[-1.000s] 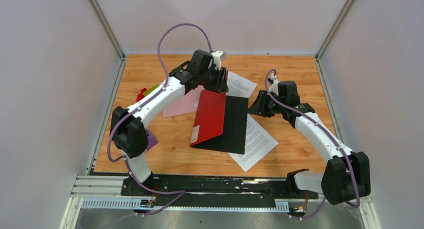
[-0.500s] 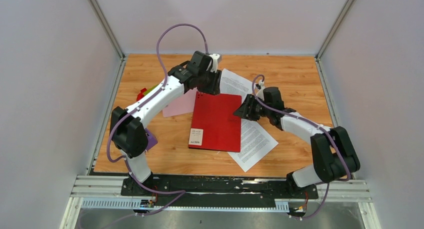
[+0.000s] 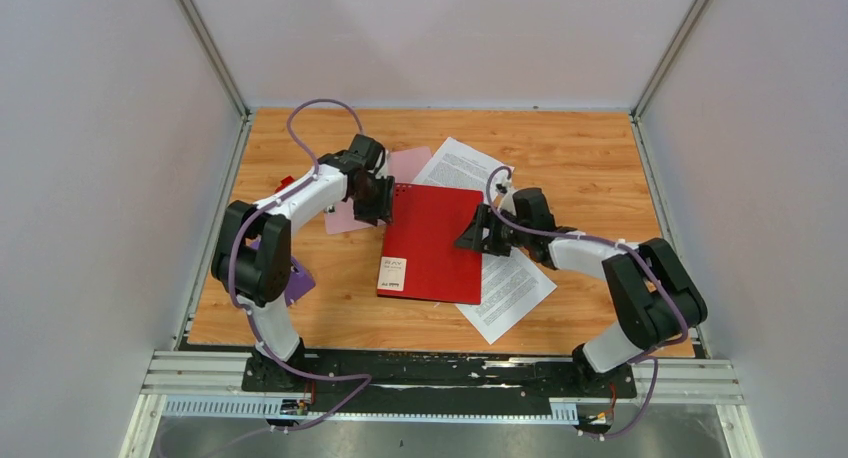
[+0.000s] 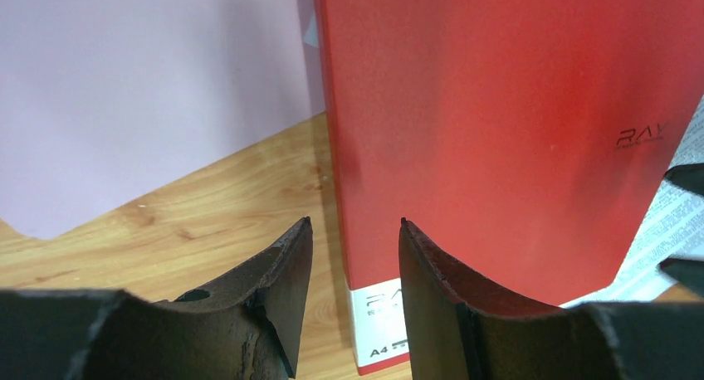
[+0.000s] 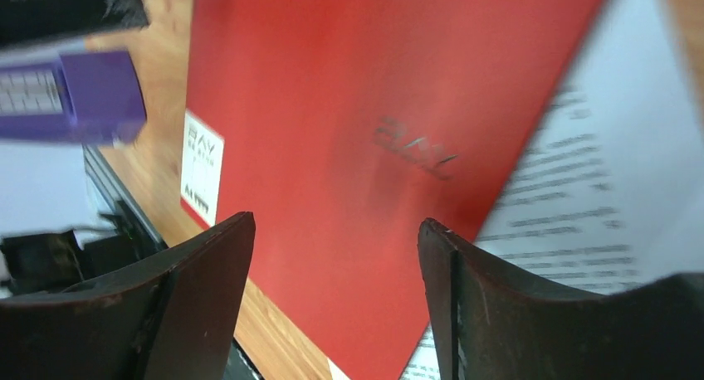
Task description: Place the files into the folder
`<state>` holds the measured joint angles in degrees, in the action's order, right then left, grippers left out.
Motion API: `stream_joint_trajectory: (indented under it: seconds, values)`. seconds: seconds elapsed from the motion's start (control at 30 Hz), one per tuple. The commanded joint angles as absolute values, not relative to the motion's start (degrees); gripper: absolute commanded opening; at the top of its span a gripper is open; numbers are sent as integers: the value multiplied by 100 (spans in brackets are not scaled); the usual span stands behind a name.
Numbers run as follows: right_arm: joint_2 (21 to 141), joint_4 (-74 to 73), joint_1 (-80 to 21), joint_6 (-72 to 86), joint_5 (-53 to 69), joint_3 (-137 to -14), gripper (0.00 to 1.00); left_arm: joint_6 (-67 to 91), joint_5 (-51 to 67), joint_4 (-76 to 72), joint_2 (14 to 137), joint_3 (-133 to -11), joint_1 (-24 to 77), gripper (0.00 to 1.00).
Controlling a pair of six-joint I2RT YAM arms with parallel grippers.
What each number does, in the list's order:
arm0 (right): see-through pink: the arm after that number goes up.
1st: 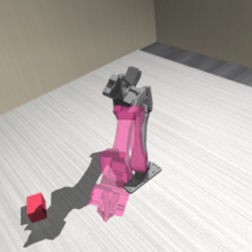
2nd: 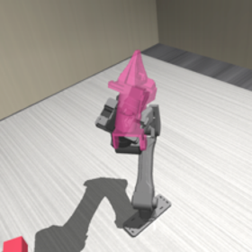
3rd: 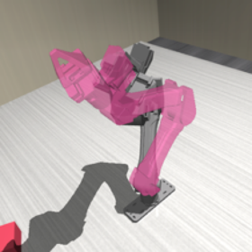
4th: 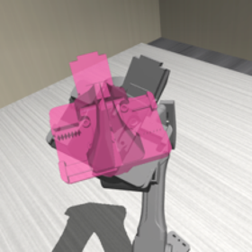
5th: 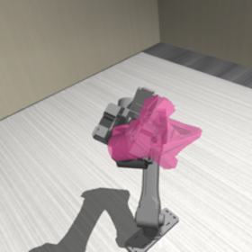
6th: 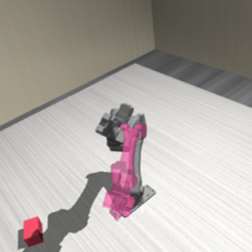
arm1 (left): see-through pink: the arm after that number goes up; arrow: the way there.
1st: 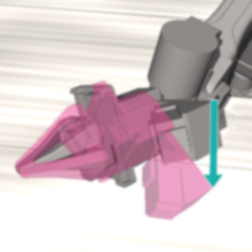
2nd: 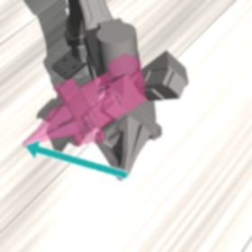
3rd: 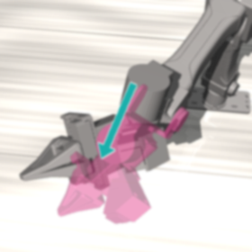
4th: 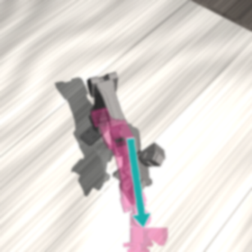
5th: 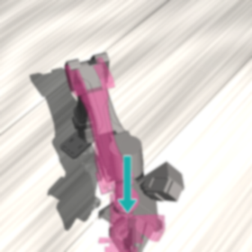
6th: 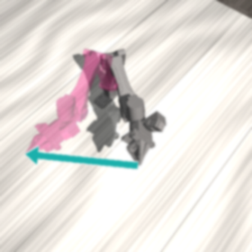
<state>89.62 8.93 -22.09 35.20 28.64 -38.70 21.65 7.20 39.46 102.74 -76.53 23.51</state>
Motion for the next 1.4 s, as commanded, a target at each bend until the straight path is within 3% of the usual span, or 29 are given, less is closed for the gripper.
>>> stream_joint_trajectory:
  seconds: [0.0,0.1,0.23,0.5,0.73,0.9,1.37]
  values:
    - [8230,1262,-3170,1781,2483,-3946,73,2391,1128,3515,10295,-7559,2364,51]
    - [7731,1544,-4363,-9,1255,-3765,71,2537,1563,3289,10355,-7411,2182,52]
    - [7681,3082,-5830,-2282,202,-2910,72,2676,1847,3112,10311,-7199,2051,52]
    - [8755,3672,-7051,-3930,-1056,-2906,72,2689,1948,3102,10412,-7095,2039,51]
    - [9727,4339,-7543,-4353,-1747,-3019,71,2546,1799,3192,10422,-7027,2039,51]
    - [10266,5533,-7833,-4982,-2749,-2848,62,2491,1705,3214,10480,-6970,2039,50]
    - [11365,7370,-8076,-6403,-3733,-2793,41,2512,1759,3123,10560,-6794,2039,50]
